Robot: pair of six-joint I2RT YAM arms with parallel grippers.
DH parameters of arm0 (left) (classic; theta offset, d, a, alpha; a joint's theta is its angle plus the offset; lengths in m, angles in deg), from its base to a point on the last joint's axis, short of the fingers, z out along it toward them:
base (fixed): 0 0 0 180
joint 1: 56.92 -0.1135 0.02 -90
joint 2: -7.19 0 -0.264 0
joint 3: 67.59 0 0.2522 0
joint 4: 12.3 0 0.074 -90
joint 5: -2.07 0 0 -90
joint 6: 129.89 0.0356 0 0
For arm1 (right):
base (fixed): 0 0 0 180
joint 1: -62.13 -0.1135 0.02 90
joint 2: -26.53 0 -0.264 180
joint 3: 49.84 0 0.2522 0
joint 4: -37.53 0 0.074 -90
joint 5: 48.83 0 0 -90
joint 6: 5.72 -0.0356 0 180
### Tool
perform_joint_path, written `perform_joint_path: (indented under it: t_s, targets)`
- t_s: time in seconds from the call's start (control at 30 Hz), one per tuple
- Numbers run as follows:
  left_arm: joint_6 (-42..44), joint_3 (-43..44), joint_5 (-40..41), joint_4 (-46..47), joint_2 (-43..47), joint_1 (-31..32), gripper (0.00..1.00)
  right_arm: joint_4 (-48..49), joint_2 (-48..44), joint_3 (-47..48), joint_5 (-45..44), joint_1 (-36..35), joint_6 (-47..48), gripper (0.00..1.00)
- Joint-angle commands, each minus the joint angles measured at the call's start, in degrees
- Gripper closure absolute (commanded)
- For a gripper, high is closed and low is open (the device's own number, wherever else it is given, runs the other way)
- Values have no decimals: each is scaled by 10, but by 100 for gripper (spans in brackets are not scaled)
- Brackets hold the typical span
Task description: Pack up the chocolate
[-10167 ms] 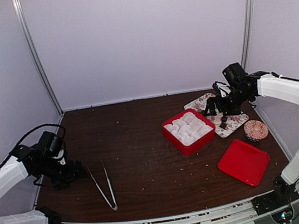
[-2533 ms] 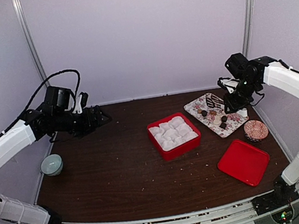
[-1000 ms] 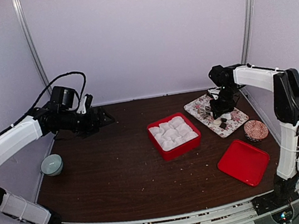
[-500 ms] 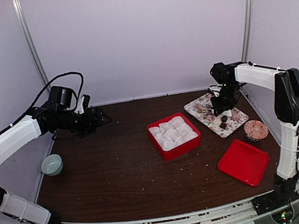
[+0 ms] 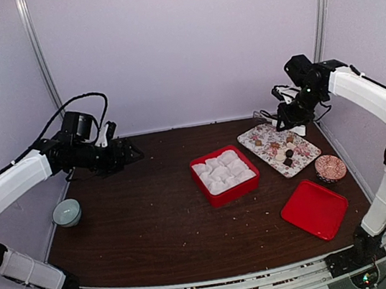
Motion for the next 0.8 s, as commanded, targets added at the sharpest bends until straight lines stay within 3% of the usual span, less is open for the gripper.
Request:
perform_joint_path:
  t_s: [0.0, 0.37, 0.77]
  targets:
    - [19, -12, -5, 7, 21, -5, 2, -33, -35, -8, 38, -51, -4, 76]
    - [14, -40, -28, 28, 20, -5, 3, -29, -16, -10, 80, -170, -13, 77]
    - [0, -41, -22, 33, 16, -5, 3, 54, 105, 31, 117, -207, -51, 76]
